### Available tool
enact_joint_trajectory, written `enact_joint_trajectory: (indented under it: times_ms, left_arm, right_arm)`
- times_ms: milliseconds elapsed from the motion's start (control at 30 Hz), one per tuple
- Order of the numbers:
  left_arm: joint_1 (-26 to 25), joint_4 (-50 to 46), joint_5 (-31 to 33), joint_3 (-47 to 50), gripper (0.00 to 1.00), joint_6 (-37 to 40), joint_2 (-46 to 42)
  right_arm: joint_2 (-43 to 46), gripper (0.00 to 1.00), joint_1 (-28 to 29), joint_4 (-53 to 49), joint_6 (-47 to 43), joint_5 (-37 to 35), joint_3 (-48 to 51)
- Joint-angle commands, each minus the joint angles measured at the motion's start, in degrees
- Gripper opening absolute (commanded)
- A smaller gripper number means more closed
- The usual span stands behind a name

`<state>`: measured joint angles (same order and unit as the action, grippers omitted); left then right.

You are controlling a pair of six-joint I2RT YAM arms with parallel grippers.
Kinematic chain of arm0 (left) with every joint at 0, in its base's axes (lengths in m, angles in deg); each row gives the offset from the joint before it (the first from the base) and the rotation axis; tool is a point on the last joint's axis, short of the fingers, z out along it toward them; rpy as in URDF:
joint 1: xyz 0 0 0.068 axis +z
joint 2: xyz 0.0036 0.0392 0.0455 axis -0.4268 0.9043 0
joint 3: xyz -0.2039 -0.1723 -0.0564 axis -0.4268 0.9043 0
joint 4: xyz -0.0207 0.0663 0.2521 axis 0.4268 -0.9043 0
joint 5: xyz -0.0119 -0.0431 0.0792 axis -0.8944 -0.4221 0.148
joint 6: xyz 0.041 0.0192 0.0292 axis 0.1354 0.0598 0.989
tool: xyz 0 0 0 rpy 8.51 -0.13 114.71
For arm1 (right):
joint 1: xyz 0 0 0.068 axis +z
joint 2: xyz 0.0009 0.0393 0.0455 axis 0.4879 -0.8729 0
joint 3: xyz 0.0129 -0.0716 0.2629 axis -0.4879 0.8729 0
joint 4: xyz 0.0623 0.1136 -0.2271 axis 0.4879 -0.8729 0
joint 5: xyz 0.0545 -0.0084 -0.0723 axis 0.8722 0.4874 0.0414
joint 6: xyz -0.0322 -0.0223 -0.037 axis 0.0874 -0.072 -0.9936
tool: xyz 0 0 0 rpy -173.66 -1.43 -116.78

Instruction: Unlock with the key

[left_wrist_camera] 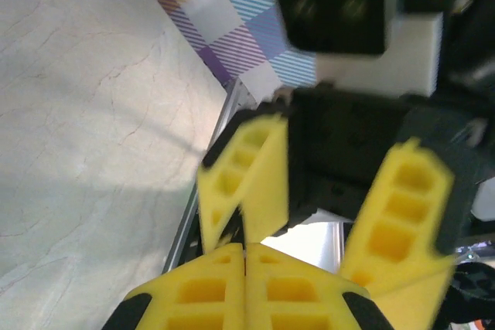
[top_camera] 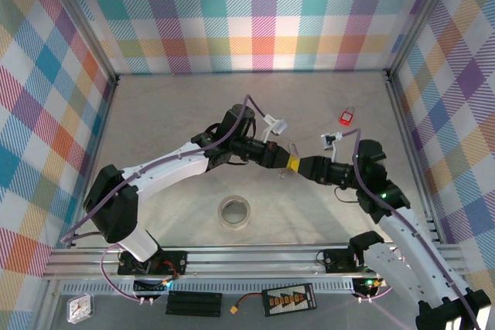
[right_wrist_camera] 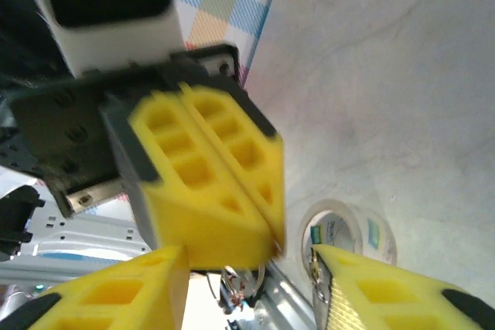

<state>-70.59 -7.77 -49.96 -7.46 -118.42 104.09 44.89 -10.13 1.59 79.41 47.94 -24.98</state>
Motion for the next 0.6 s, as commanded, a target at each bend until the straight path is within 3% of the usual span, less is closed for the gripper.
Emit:
enact_joint_trajectory:
  times_ms: [0, 567]
  left_arm:
    - [-0.3, 6.8, -0.9, -1.8, 0.00, -4.6, 0.4]
    - [-1.2, 14.1, -1.6, -1.7, 0.00, -9.3, 2.5]
  right_arm:
    - [1.4, 0.43, 0.1, 11.5, 5.7, 2.9, 4.4]
    - [1.8, 0.23, 0.3, 22.1, 10.9, 4.4, 8.3]
